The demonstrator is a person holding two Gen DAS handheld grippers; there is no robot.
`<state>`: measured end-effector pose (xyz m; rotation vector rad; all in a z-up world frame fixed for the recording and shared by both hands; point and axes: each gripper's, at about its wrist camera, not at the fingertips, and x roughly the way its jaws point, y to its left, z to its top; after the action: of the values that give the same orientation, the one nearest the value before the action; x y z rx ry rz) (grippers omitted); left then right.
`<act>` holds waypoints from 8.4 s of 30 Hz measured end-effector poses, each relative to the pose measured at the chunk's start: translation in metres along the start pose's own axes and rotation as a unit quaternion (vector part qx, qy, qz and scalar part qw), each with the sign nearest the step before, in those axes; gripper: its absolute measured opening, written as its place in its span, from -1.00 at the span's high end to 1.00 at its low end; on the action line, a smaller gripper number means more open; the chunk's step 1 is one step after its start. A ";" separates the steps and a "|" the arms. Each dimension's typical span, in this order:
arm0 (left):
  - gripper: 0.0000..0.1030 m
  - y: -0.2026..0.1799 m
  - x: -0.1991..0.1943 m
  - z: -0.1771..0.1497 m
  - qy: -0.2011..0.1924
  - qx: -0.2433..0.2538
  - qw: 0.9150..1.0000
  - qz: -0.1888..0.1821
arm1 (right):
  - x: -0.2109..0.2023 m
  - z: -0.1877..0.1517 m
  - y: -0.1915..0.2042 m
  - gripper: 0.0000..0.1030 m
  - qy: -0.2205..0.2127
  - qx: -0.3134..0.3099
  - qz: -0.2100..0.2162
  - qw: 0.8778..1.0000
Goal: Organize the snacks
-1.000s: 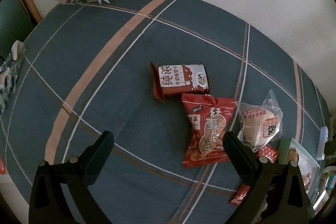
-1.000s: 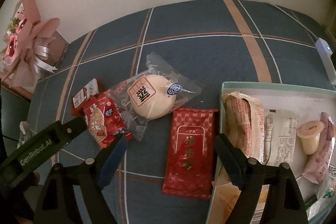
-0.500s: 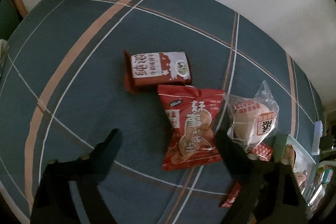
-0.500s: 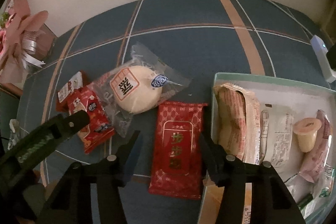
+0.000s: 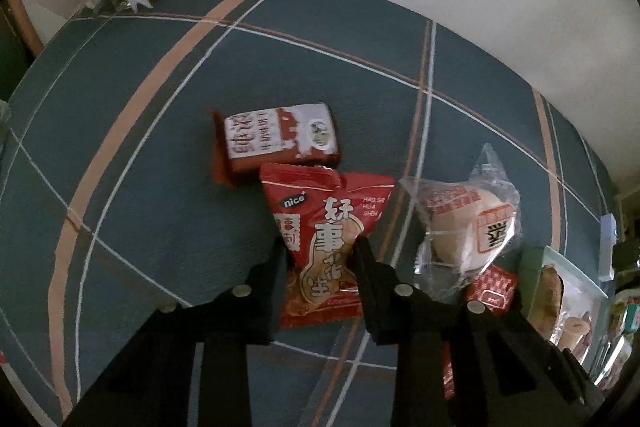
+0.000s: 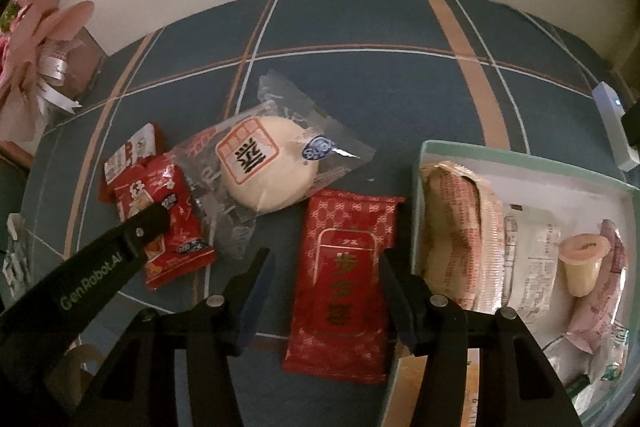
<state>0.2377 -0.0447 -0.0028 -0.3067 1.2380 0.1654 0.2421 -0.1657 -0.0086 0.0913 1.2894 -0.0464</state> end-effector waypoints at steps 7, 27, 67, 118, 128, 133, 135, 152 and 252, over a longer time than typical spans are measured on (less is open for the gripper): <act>0.35 0.018 -0.004 0.002 0.007 -0.014 1.000 0.005 | 0.008 -0.006 0.014 -0.12 0.004 -0.007 -0.007 1.000; 0.35 0.035 -0.005 0.006 0.009 -0.026 1.000 0.011 | 0.025 -0.001 0.030 -0.11 -0.024 -0.022 -0.064 0.997; 0.34 0.026 -0.003 -0.001 0.004 -0.008 1.000 0.022 | 0.044 -0.014 0.074 -0.16 0.025 -0.055 -0.052 0.997; 0.39 0.012 -0.128 0.000 -0.119 -0.004 0.991 -0.062 | -0.090 0.022 -0.014 0.05 -0.067 0.043 0.015 0.997; 0.39 -0.047 -0.137 -0.019 -0.113 0.058 0.986 -0.107 | -0.119 0.023 -0.095 0.05 -0.095 0.116 -0.029 0.988; 0.39 -0.089 -0.135 -0.035 -0.100 0.107 0.982 -0.122 | -0.126 0.019 -0.130 0.05 -0.102 0.145 -0.050 0.983; 0.39 -0.104 -0.132 -0.043 -0.090 0.125 0.979 -0.131 | -0.130 0.016 -0.143 0.05 -0.102 0.155 -0.060 0.981; 0.39 -0.194 -0.094 -0.107 -0.017 0.237 0.962 -0.133 | -0.110 -0.001 -0.227 0.04 -0.051 0.208 -0.110 0.971; -0.97 0.079 -0.050 0.020 -0.054 -0.052 0.994 0.078 | -0.040 0.033 0.015 -1.00 -0.056 0.033 -0.009 0.998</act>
<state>0.2168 0.0387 0.0393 -0.2878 1.1483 0.3785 0.2634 -0.1550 0.0394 0.1327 1.1772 -0.1077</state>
